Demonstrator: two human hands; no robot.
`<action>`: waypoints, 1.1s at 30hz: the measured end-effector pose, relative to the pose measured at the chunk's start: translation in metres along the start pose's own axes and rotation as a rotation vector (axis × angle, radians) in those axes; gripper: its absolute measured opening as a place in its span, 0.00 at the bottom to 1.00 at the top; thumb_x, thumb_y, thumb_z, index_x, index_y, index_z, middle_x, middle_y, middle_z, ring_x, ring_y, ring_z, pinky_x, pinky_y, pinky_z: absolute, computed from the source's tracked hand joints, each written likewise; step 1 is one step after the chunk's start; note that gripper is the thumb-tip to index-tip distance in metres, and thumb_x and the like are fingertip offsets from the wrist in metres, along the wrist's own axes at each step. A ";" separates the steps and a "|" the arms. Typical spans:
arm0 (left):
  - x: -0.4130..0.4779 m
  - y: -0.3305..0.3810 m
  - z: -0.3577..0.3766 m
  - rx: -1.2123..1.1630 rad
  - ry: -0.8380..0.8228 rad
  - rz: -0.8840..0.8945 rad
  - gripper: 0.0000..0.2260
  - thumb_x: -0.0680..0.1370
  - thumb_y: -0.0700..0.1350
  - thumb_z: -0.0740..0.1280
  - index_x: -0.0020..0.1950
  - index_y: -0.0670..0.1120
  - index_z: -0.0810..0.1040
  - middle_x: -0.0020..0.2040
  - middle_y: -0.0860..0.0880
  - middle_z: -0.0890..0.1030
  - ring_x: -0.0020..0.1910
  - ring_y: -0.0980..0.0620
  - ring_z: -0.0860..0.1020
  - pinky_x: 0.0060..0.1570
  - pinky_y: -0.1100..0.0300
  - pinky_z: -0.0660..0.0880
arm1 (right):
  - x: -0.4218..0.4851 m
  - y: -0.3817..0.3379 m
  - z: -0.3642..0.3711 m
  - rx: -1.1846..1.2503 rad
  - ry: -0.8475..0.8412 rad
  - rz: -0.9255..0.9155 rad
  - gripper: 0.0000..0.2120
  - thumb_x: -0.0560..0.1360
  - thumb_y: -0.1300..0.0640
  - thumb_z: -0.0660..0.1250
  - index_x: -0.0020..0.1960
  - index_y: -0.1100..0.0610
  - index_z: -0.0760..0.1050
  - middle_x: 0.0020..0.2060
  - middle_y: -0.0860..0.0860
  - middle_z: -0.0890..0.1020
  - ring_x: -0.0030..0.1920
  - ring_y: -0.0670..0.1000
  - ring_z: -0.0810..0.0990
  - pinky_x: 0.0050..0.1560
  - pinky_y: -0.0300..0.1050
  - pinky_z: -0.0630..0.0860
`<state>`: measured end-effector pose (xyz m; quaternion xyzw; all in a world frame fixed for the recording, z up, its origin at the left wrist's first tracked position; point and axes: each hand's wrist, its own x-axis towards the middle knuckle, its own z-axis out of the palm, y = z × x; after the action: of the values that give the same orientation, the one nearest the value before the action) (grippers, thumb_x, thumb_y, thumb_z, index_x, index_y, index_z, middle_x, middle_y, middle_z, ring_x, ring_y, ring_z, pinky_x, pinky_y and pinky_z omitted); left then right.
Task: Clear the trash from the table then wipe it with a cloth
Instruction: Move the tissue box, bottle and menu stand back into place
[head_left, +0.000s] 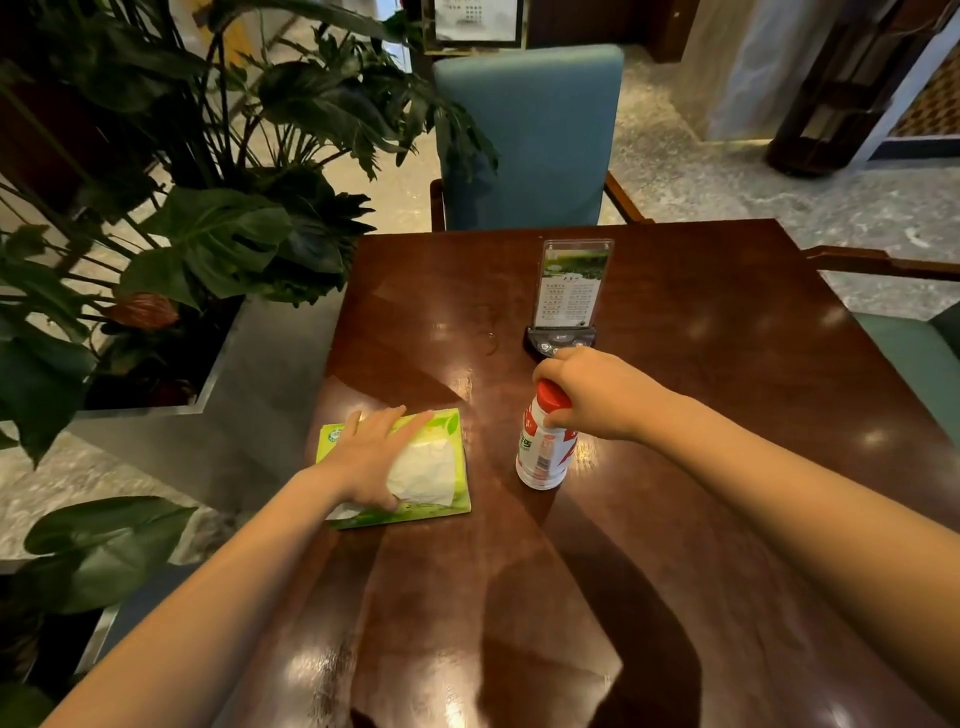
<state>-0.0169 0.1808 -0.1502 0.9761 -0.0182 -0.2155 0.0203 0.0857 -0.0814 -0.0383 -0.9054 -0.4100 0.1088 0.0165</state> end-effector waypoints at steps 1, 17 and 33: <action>0.000 0.001 0.000 -0.006 -0.018 0.004 0.56 0.62 0.60 0.75 0.74 0.57 0.35 0.78 0.44 0.42 0.76 0.45 0.42 0.72 0.41 0.39 | 0.000 0.001 0.000 0.006 -0.008 -0.004 0.22 0.72 0.50 0.68 0.62 0.58 0.70 0.56 0.56 0.76 0.56 0.56 0.75 0.51 0.48 0.74; 0.018 0.025 0.019 -0.057 0.171 0.058 0.41 0.71 0.71 0.51 0.76 0.52 0.40 0.77 0.49 0.39 0.76 0.50 0.38 0.72 0.48 0.35 | 0.091 0.097 -0.044 -0.058 0.339 0.192 0.28 0.75 0.51 0.66 0.71 0.59 0.63 0.70 0.57 0.69 0.69 0.59 0.66 0.66 0.56 0.67; 0.014 0.029 0.006 -0.120 0.127 0.066 0.43 0.70 0.71 0.55 0.76 0.52 0.42 0.78 0.50 0.40 0.76 0.51 0.38 0.73 0.47 0.35 | 0.099 0.127 -0.029 0.029 0.423 0.253 0.09 0.75 0.60 0.63 0.53 0.60 0.78 0.53 0.58 0.81 0.57 0.59 0.75 0.51 0.55 0.73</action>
<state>-0.0074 0.1509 -0.1602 0.9838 -0.0359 -0.1530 0.0868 0.2490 -0.0897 -0.0429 -0.9518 -0.2793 -0.0763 0.1013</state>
